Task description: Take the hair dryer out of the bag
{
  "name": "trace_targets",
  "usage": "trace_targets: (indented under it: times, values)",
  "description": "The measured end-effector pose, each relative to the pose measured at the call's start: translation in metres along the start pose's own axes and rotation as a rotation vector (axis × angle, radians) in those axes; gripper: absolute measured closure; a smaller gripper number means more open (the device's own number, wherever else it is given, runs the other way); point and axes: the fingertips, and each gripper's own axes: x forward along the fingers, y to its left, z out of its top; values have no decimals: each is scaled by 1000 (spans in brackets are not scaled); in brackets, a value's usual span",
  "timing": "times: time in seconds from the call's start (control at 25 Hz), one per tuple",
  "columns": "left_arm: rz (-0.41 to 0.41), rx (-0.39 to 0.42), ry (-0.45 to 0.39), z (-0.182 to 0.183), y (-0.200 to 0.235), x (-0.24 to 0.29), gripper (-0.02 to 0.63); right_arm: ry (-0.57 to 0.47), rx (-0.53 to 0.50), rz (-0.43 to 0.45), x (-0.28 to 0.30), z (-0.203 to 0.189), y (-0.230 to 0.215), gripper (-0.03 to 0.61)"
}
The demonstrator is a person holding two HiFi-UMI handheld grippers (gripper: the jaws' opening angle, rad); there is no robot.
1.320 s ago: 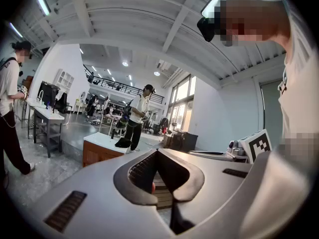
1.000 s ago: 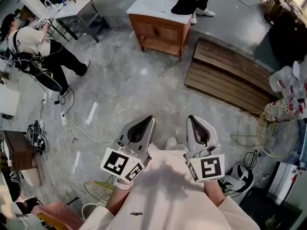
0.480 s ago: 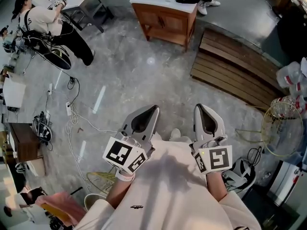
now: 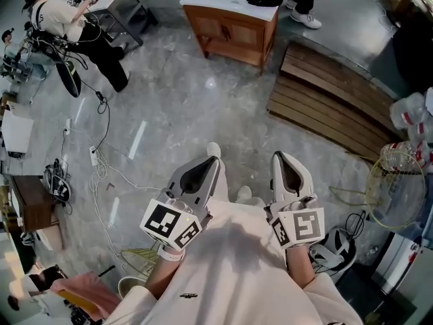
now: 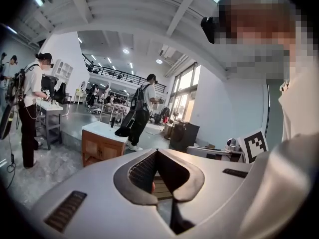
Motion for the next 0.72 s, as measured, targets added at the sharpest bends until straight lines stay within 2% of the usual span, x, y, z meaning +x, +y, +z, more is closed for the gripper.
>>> trace_targets:
  times: [0.28, 0.72]
  values:
    - [-57, -49, -2, 20, 54, 51, 607, 50, -6, -44, 66, 4, -15, 569]
    - [-125, -81, -24, 108, 188, 130, 607, 56, -20, -124, 233, 57, -21, 569]
